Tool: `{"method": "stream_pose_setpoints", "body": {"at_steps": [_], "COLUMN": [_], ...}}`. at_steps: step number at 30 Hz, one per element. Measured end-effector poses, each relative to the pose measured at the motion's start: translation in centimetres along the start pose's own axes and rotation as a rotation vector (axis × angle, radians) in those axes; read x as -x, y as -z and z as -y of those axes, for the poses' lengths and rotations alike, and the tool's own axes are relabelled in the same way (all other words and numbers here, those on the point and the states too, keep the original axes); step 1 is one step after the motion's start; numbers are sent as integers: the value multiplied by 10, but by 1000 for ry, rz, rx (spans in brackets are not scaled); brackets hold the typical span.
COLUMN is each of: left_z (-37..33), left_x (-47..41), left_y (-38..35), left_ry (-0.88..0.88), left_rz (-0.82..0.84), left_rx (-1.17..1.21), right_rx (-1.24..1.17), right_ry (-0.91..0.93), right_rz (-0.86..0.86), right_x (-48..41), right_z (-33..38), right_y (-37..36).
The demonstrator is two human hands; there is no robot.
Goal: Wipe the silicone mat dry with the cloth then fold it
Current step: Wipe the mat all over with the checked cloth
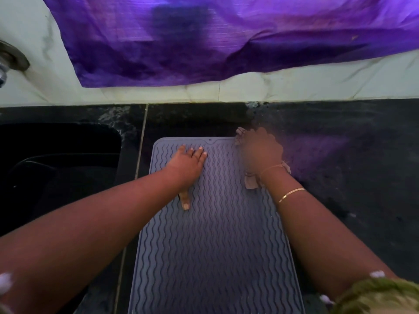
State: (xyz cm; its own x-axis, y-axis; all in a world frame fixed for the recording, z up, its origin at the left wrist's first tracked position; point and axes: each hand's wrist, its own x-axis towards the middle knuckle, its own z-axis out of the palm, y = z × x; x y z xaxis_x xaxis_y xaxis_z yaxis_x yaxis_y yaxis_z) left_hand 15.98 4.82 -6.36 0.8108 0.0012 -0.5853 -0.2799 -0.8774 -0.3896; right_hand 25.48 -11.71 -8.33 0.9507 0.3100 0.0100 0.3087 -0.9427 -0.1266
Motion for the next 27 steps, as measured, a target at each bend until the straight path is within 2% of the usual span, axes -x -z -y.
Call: {"method": "stream_pose_setpoints", "body": {"at_steps": [3,7,14,16,19,21,24,27], "left_z": [-2,-6,-8,-9,-9,-9,-7,-6], "left_x": [0,-1,1,-1,-4,-5,-1,2], "left_y": [3,14,22,21,17,18,21,22], "left_ry": [4,25,50,47,38,31,27,19], "left_rz": [-4,44,144,129,66,52,82,77], "left_rx": [-21,6,-2,-14,-63,-73,-76,-107], "right_rx": [-21,52,21,-31,-189,-175,-36,-25], "right_ry": [-90,124,-278,-301,-39,151,253,362], "right_rz": [-17,51,187,193,122,148,167,178], "right_x": [-1,12,-1,-5,-11,-9,1,25], "right_z": [22,53,-1,-11,-4,12,25,11], "right_y": [1,-11,6,9,11,7,-4,-2]}}
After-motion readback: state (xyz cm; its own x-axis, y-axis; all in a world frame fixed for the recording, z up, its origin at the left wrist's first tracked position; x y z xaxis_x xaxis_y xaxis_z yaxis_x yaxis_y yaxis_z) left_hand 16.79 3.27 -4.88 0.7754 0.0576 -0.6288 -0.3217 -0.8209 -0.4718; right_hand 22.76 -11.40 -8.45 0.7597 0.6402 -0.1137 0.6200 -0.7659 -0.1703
